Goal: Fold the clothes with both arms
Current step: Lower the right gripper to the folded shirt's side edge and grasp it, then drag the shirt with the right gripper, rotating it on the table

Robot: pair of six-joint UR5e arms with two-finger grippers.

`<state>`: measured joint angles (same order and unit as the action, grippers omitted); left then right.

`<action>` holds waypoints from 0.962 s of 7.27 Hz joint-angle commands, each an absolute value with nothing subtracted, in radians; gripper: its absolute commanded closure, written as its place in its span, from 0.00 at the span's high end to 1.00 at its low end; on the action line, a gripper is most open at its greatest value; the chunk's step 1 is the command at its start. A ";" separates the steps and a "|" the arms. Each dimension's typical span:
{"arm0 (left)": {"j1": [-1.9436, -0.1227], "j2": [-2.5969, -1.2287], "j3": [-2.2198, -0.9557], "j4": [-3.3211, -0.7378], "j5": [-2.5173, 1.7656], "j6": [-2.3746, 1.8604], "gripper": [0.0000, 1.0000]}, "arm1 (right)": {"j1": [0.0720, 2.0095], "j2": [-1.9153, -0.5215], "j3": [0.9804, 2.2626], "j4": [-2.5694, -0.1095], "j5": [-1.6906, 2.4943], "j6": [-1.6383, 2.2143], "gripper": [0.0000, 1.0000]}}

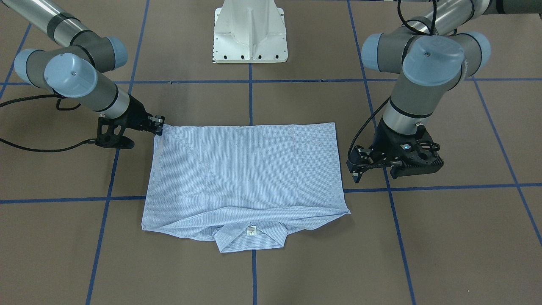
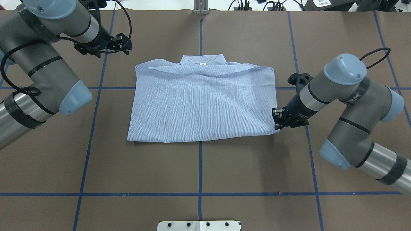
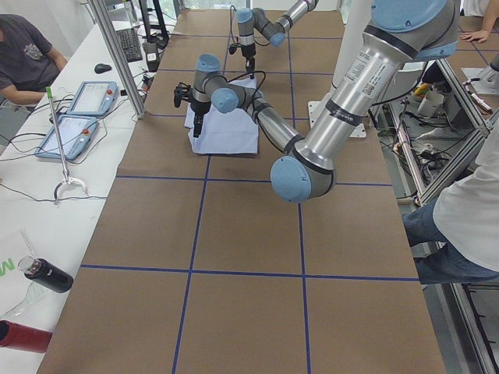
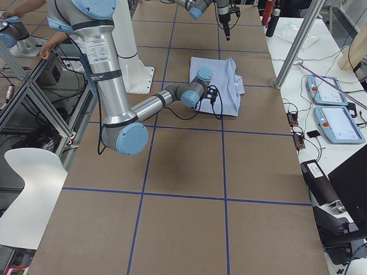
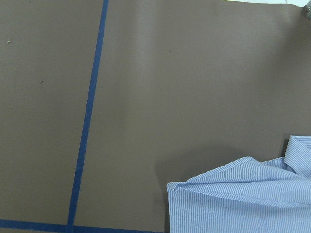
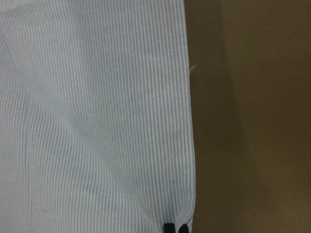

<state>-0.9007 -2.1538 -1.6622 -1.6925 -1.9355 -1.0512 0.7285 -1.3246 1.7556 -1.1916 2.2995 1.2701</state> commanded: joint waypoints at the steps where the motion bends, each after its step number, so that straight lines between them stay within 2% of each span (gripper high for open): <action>1: -0.900 -2.152 -1.709 -1.637 -1.934 -1.054 0.99 | 0.700 -1.492 1.924 -1.190 2.324 1.270 0.00; 5: -0.900 -2.155 -1.720 -1.631 -1.934 -1.054 0.99 | 0.486 -1.751 2.142 -1.190 2.327 1.328 0.00; 7: -0.897 -2.151 -1.721 -1.632 -1.933 -1.054 0.99 | 0.356 -1.805 2.206 -1.190 2.329 1.455 0.00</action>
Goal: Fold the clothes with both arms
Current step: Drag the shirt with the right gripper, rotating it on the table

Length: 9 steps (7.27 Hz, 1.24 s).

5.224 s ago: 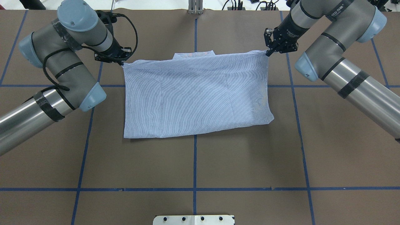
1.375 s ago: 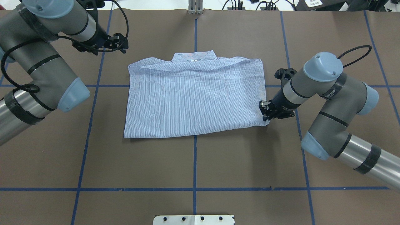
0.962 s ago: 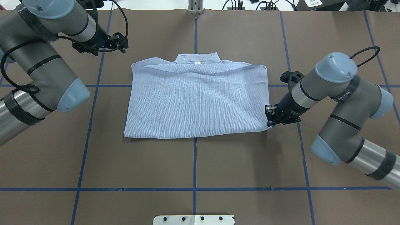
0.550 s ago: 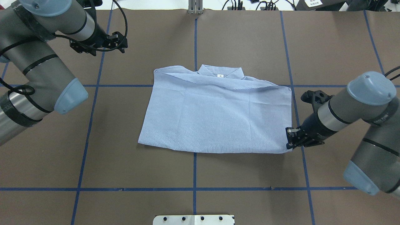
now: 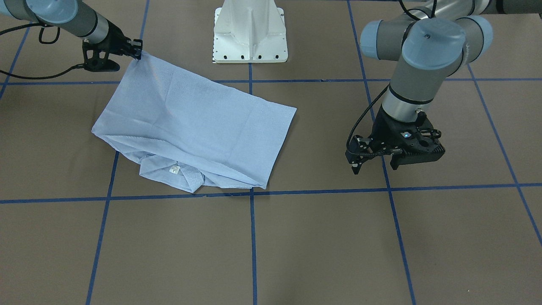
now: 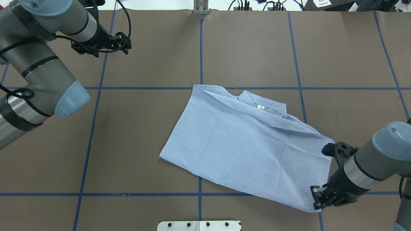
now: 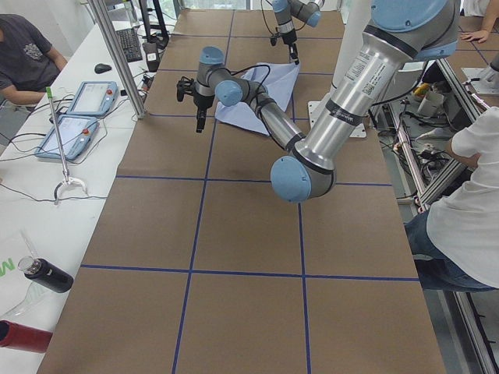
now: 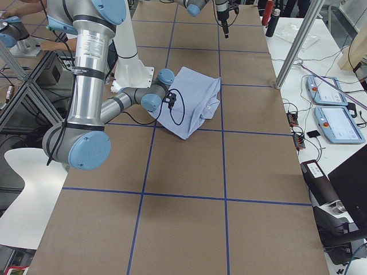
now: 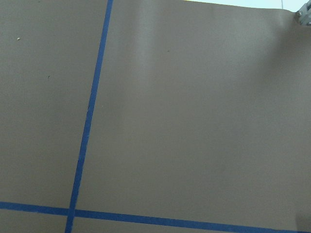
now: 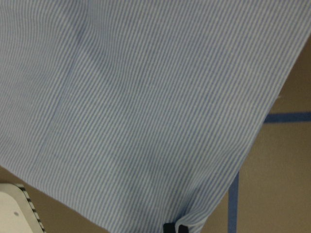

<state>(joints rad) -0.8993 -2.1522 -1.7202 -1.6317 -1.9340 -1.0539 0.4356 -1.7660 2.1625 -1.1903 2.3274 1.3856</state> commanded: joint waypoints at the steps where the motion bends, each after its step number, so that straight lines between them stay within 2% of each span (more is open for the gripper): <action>1: -0.897 -2.151 -1.721 -1.632 -1.933 -1.052 0.99 | 0.309 -1.809 2.207 -1.190 2.329 1.509 0.00; 2: -0.896 -2.151 -1.723 -1.634 -1.934 -1.046 0.99 | 0.299 -1.804 2.207 -1.190 2.329 1.546 0.69; 3: -0.873 -2.114 -1.783 -1.634 -1.940 -1.048 0.99 | 0.337 -1.789 2.212 -1.190 2.329 1.548 1.00; 5: -0.761 -2.021 -1.957 -1.632 -1.947 -1.104 1.00 | 0.528 -1.627 2.179 -1.190 2.318 1.545 1.00; 7: -0.588 -2.013 -1.965 -1.695 -1.939 -1.366 1.00 | 0.670 -1.489 2.143 -1.190 2.307 1.523 1.00; 9: -0.485 -1.994 -1.903 -1.866 -1.913 -1.465 0.99 | 0.756 -1.402 2.143 -1.190 2.301 1.502 1.00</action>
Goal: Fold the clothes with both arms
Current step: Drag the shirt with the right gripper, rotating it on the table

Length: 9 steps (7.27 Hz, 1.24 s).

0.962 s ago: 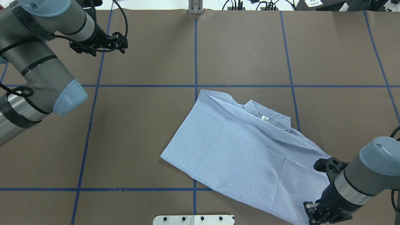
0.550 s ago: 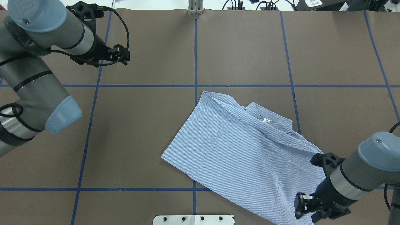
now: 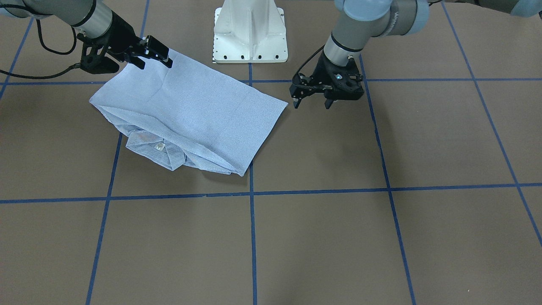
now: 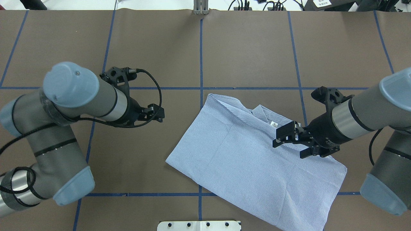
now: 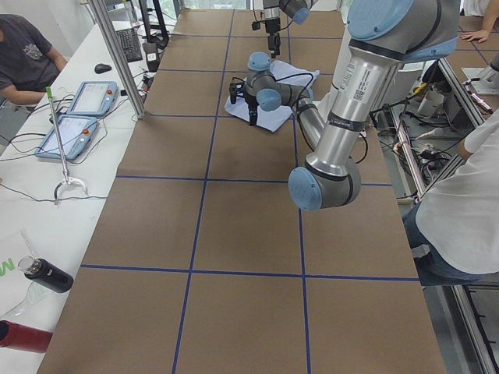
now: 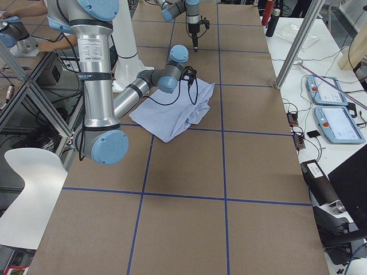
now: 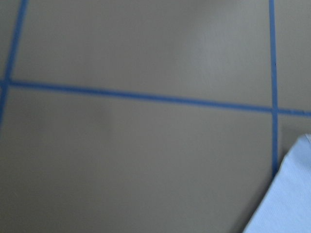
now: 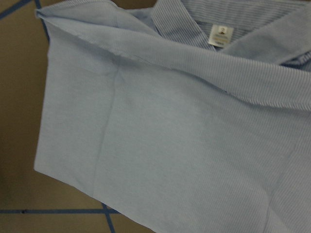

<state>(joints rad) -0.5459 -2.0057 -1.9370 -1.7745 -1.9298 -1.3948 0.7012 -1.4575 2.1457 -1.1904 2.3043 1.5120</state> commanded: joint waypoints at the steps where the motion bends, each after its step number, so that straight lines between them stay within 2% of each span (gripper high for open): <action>1: -0.451 -1.987 -1.837 -1.969 -1.875 -1.498 0.99 | 0.771 -1.384 2.143 -1.190 2.301 1.502 1.00; 3: -0.430 -1.988 -1.749 -2.066 -1.875 -1.511 0.90 | 0.776 -1.382 2.143 -1.190 2.292 1.502 1.00; 5: -0.393 -1.994 -1.747 -2.063 -1.876 -1.511 0.78 | 0.776 -1.382 2.141 -1.190 2.290 1.502 1.00; 7: -0.364 -1.999 -1.747 -2.063 -1.875 -1.512 0.74 | 0.776 -1.382 2.135 -1.190 2.292 1.502 1.00; 9: -0.364 -2.002 -1.747 -2.063 -1.876 -1.513 0.63 | 0.776 -1.382 2.134 -1.192 2.292 1.502 1.00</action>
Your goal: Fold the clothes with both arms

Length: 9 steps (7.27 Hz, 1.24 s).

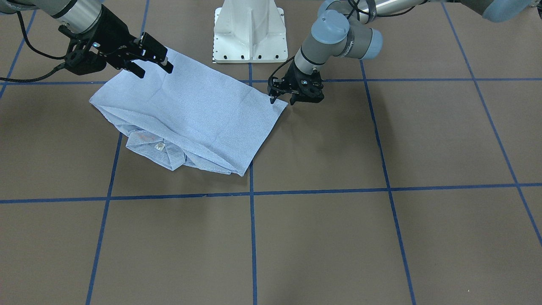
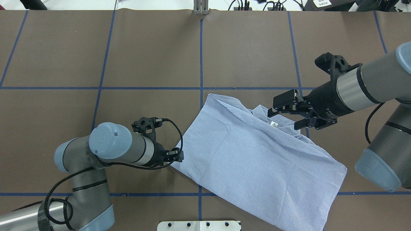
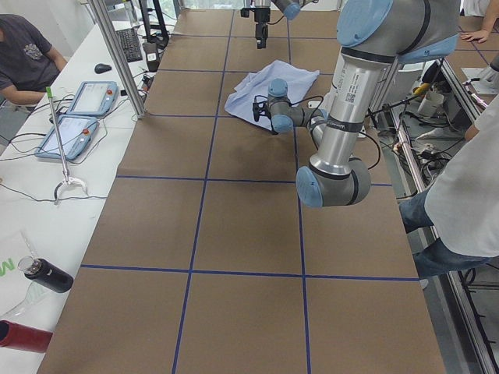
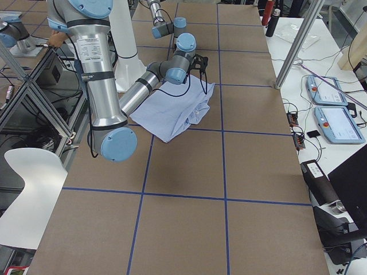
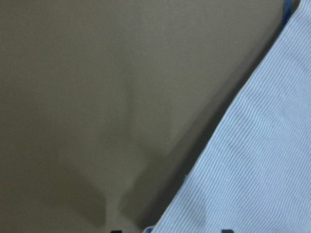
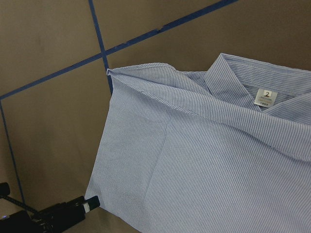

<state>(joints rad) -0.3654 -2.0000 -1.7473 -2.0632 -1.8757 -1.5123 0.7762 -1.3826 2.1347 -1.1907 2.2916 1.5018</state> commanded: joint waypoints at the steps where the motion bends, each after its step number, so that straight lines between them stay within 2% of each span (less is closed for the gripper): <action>1: -0.364 -2.002 -1.746 -2.063 -1.876 -1.511 0.60 | 0.778 -1.384 2.134 -1.192 2.292 1.502 1.00; 4: -0.362 -2.003 -1.727 -2.063 -1.876 -1.505 0.60 | 0.779 -1.384 2.131 -1.192 2.292 1.502 1.00; 5: -0.362 -2.003 -1.729 -2.062 -1.878 -1.505 0.43 | 0.779 -1.384 2.129 -1.192 2.292 1.502 1.00; 6: -0.364 -2.006 -1.739 -2.053 -1.881 -1.509 0.02 | 0.779 -1.385 2.128 -1.192 2.292 1.502 1.00; 9: -0.380 -2.003 -1.794 -1.995 -1.885 -1.513 0.00 | 0.781 -1.385 2.126 -1.192 2.292 1.502 1.00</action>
<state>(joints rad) -0.3698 -2.0049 -1.7641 -2.0353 -1.8837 -1.5116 0.7799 -1.3851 2.1265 -1.1919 2.2918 1.5018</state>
